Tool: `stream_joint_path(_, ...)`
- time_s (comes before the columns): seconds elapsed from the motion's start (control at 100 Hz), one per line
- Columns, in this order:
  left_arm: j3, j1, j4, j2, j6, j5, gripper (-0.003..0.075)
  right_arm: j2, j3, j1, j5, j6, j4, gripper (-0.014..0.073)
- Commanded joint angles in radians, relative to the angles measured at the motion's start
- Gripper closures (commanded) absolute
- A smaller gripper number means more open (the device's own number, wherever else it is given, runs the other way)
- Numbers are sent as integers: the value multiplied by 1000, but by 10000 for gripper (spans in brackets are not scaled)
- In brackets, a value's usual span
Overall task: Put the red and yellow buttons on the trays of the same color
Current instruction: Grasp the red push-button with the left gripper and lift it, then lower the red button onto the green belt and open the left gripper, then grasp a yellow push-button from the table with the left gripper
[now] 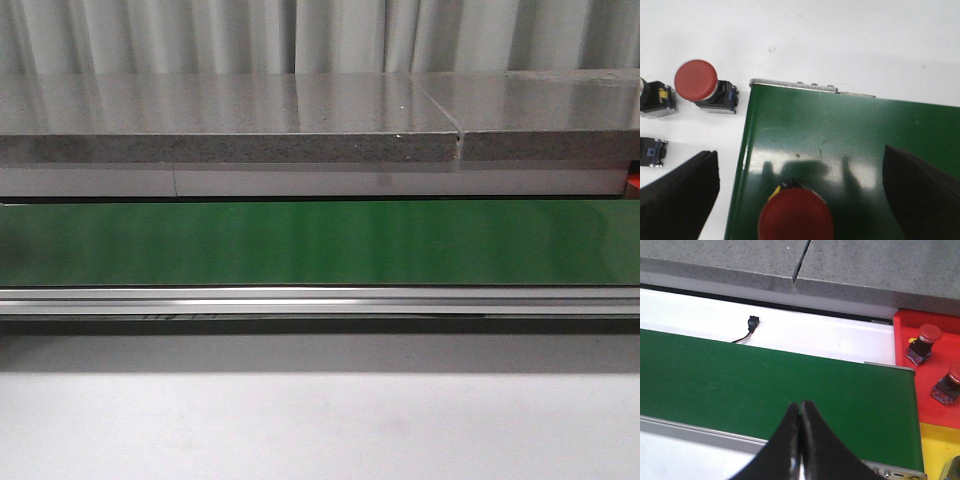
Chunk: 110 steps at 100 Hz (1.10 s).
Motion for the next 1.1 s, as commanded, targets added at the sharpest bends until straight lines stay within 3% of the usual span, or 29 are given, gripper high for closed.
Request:
stream_joint_path(0.0, -65, -2, 12, -37, -1, -16, 80, -3, -24, 2, -61, -10, 16, 659)
stream_joint_path(0.23, -76, 31, 9, -37, -12, -26, 80, -3, -24, 2, -61, -10, 16, 659)
stream_joint_path(0.69, -74, 333, -25, -21, -16, -34, 80, -3, -24, 2, -61, -10, 16, 659)
stream_joint_path(1.09, -74, 361, -53, 139, -16, -85, 80, -3, -24, 2, -61, -10, 16, 659)
